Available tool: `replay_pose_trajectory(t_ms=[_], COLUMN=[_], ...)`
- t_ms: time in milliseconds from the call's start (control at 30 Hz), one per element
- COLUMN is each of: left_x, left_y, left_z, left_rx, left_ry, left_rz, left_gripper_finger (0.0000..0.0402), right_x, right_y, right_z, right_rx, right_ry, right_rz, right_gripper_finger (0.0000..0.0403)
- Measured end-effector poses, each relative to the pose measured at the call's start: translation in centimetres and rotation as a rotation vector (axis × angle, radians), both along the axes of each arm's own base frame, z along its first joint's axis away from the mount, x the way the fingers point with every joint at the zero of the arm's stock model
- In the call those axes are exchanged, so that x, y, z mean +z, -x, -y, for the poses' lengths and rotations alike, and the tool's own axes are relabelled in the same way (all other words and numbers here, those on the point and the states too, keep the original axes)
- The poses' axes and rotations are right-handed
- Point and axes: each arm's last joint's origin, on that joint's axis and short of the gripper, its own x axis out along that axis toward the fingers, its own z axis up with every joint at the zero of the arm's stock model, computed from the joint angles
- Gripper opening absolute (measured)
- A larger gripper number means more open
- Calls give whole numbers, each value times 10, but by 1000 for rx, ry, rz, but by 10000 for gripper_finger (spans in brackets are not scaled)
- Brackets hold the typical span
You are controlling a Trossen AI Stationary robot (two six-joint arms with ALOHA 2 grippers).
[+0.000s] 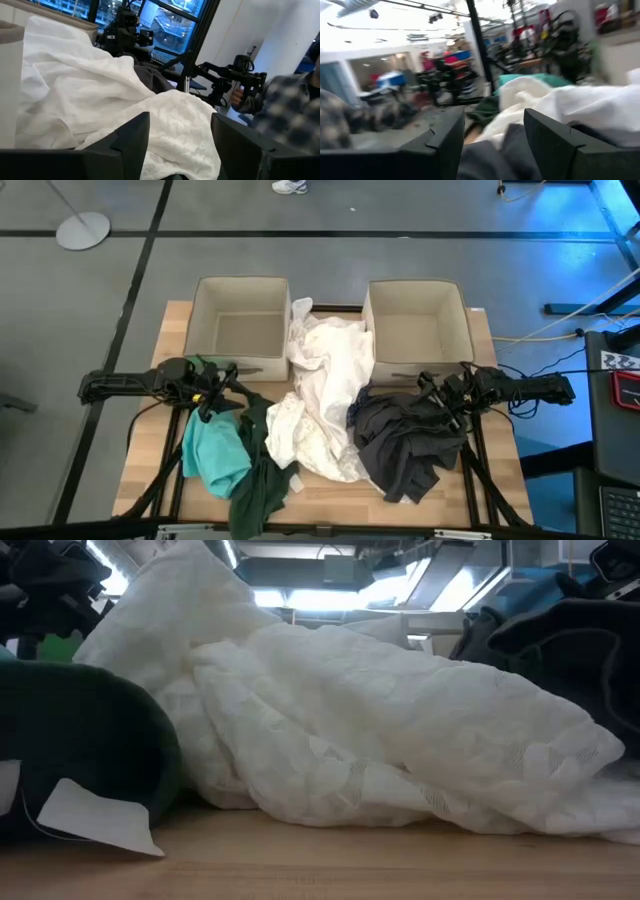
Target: Sort clothes
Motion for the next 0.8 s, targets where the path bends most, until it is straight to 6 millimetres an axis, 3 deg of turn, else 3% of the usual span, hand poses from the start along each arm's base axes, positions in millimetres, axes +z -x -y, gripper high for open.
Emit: replay_pose_trajectory(t_ms=[333, 800], left_x=[0, 3], left_y=[0, -1], left_z=[-1, -8], left_rx=[27, 275], left_ry=[1, -4], left_rz=[-1, 33], left_gripper_finger=[203, 203], right_x=[0, -5], right_y=[0, -3], right_z=[0, 9], right_rx=[-11, -332], right_ry=[1, 9], right_rz=[4, -45], right_gripper_finger=[209, 209])
